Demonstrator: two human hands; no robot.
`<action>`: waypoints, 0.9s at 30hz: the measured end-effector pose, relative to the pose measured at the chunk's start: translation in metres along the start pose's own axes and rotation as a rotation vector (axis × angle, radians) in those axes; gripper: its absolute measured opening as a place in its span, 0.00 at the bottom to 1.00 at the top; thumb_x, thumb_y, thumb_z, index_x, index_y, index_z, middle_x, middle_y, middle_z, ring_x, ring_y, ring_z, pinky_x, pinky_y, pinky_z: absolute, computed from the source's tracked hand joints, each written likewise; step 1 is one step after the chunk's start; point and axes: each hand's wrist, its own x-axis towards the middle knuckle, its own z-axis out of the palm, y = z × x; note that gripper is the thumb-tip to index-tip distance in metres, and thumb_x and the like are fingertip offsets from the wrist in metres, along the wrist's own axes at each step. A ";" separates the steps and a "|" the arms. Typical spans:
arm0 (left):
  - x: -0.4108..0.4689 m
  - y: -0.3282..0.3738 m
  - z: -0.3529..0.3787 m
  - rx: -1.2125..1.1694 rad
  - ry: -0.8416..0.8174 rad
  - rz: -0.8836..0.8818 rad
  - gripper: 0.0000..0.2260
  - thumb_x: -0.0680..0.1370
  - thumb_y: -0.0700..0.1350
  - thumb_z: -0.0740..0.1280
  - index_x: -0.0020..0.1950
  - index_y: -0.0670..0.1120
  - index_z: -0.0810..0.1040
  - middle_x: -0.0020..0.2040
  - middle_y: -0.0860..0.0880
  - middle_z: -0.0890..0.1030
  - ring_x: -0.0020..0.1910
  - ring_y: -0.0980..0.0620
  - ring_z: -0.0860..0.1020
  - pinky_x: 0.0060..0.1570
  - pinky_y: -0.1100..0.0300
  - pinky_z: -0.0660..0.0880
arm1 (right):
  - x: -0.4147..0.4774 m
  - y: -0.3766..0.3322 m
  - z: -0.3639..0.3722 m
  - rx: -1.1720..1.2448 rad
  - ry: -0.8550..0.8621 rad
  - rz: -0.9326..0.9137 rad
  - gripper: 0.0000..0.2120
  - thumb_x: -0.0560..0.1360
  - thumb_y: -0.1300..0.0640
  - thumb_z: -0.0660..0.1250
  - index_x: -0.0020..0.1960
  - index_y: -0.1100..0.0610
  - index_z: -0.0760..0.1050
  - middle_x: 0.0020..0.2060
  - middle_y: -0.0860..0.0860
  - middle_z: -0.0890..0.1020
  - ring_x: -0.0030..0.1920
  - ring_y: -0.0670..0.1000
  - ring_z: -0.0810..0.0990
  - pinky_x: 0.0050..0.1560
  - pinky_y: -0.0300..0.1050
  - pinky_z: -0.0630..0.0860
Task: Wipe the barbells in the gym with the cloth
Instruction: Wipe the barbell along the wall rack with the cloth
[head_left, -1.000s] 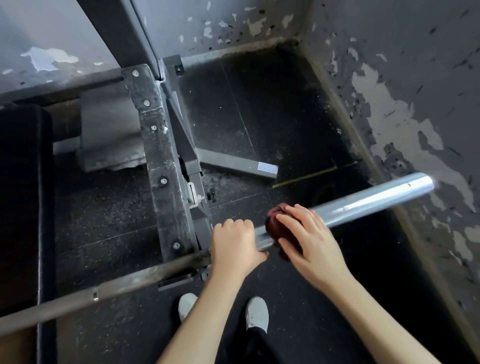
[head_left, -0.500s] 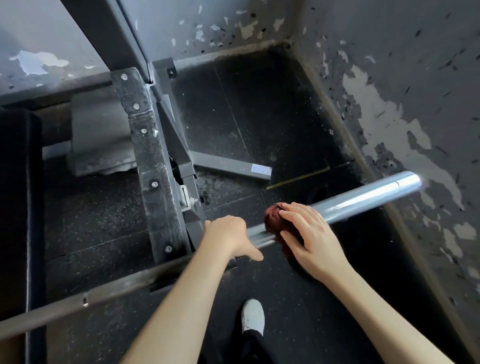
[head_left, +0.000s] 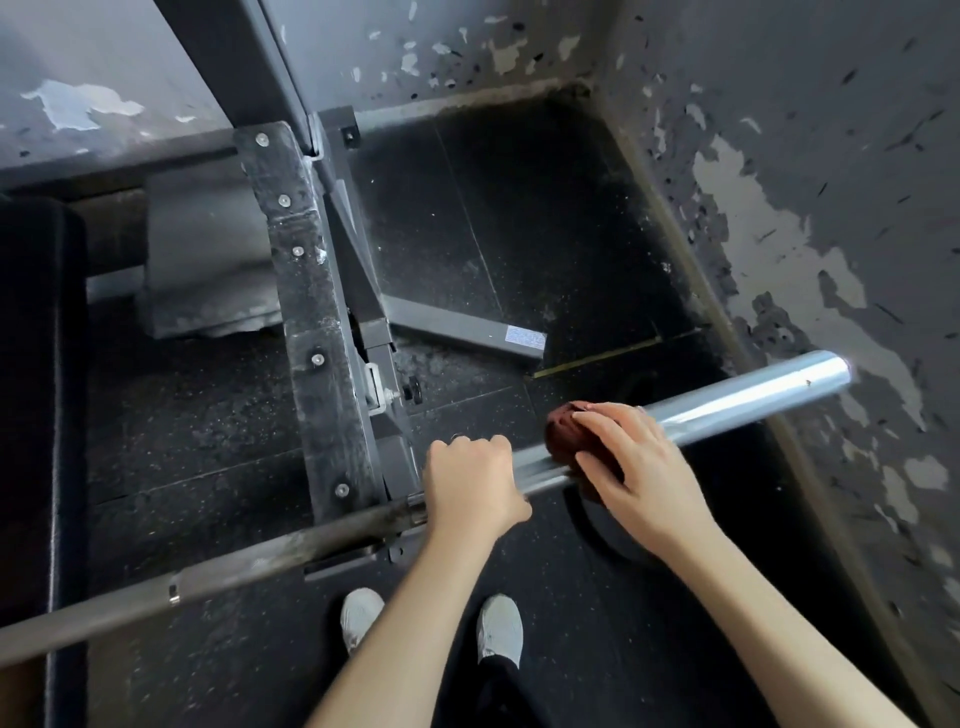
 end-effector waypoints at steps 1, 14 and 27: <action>0.000 0.001 0.002 -0.003 0.032 -0.004 0.15 0.72 0.54 0.68 0.45 0.48 0.66 0.41 0.51 0.77 0.44 0.48 0.75 0.43 0.54 0.63 | 0.006 0.010 -0.009 -0.027 -0.003 0.023 0.17 0.77 0.48 0.59 0.62 0.52 0.77 0.58 0.47 0.79 0.58 0.51 0.74 0.66 0.47 0.66; 0.025 -0.013 -0.033 -0.185 -0.470 0.019 0.25 0.69 0.62 0.72 0.54 0.45 0.72 0.49 0.50 0.78 0.48 0.48 0.76 0.51 0.51 0.69 | -0.011 0.017 -0.007 0.000 0.032 -0.024 0.17 0.75 0.56 0.64 0.64 0.56 0.76 0.63 0.50 0.77 0.65 0.53 0.74 0.65 0.48 0.70; 0.006 0.002 0.000 0.034 -0.040 0.009 0.16 0.72 0.59 0.66 0.46 0.49 0.67 0.40 0.52 0.78 0.37 0.48 0.73 0.42 0.54 0.64 | 0.005 0.021 -0.020 -0.072 -0.012 0.020 0.18 0.75 0.49 0.57 0.60 0.54 0.77 0.58 0.49 0.79 0.60 0.52 0.74 0.65 0.48 0.65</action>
